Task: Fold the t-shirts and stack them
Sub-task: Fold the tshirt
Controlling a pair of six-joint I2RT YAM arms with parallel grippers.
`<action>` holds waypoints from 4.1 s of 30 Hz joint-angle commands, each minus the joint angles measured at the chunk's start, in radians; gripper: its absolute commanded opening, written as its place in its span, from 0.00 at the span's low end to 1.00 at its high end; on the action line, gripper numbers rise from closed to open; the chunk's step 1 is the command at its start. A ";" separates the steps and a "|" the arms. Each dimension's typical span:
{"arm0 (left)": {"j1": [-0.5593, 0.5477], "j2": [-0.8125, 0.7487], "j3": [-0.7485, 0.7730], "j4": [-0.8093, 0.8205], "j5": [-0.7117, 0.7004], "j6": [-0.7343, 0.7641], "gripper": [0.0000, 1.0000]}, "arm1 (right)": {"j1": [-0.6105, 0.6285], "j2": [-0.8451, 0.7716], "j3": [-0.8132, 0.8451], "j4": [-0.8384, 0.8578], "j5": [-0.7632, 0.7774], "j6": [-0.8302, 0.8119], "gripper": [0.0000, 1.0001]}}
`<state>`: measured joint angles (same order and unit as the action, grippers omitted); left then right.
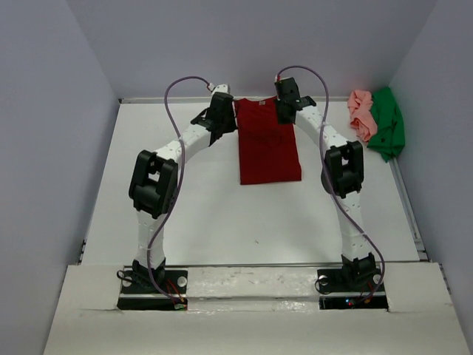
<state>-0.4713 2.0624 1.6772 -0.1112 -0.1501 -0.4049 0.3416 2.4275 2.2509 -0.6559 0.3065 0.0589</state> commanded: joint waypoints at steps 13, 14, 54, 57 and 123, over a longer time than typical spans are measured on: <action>-0.004 0.197 0.148 0.062 0.328 -0.002 0.00 | -0.004 -0.197 -0.214 0.019 -0.053 0.061 0.00; -0.006 0.208 0.153 0.070 0.339 -0.008 0.00 | -0.004 -0.196 -0.220 0.019 -0.055 0.067 0.00; -0.013 0.234 0.125 -0.125 0.120 -0.172 0.00 | 0.016 -0.188 -0.462 -0.080 -0.170 0.283 0.00; -0.013 0.177 0.011 -0.140 0.100 -0.212 0.00 | 0.025 -0.222 -0.539 -0.065 -0.179 0.311 0.00; -0.291 -0.629 -0.718 -0.164 -0.050 -0.318 0.25 | 0.235 -1.077 -1.194 -0.130 -0.004 0.564 0.48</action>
<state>-0.7498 1.5681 1.0420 -0.3096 -0.3180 -0.7403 0.5671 1.4998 1.1728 -0.7753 0.4065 0.5514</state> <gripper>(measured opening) 0.149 0.465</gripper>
